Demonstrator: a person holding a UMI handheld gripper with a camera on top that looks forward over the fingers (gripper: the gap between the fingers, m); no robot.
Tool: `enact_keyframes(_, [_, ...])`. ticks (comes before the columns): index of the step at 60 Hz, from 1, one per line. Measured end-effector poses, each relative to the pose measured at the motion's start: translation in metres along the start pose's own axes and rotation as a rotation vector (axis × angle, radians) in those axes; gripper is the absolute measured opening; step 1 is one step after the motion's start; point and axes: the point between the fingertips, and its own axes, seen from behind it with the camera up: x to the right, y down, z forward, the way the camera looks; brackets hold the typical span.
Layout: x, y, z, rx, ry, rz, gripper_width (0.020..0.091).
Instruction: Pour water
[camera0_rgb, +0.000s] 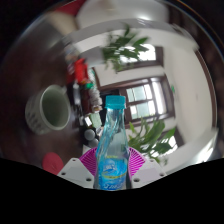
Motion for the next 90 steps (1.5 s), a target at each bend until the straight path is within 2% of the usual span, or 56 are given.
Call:
enact_keyframes(11, [0.008,0.006,-0.005,0.024,-0.098,0.709,0.0368])
enact_keyframes(19, [-0.001,0.018,0.003,0.076,-0.180,1.058,0.0367])
enact_keyframes(31, [-0.029,0.026,0.015,0.107,-0.201,1.241,0.0365])
enact_keyframes(40, [-0.066,0.032,0.015,0.074,-0.247,1.293,0.0368])
enact_keyframes(41, [-0.059,0.032,0.014,0.106,-0.221,1.296,0.0369])
enact_keyframes(50, [-0.061,0.035,0.009,0.119,-0.198,1.293,0.0368])
enact_keyframes(52, [-0.062,0.035,0.010,0.117,-0.195,1.297,0.0393])
enact_keyframes(53, [-0.062,0.035,0.010,0.116,-0.195,1.298,0.0469])
enact_keyframes(54, [-0.062,0.035,0.011,0.116,-0.194,1.300,0.0440])
enact_keyframes(61, [-0.064,0.035,0.009,0.096,-0.198,1.288,0.0550])
enact_keyframes(64, [-0.067,0.038,0.008,0.068,-0.195,1.292,0.0666])
enact_keyframes(65, [-0.068,0.039,0.007,0.061,-0.191,1.294,0.0735])
enact_keyframes(68, [-0.068,0.042,0.001,0.052,-0.178,1.296,0.0882])
enact_keyframes(72, [-0.069,0.047,-0.011,0.032,-0.165,1.305,0.0841])
enact_keyframes(86, [-0.080,0.077,-0.091,-0.066,-0.076,1.371,0.0854])
enact_keyframes(90, [-0.080,0.075,-0.116,-0.070,-0.069,1.386,0.0852])
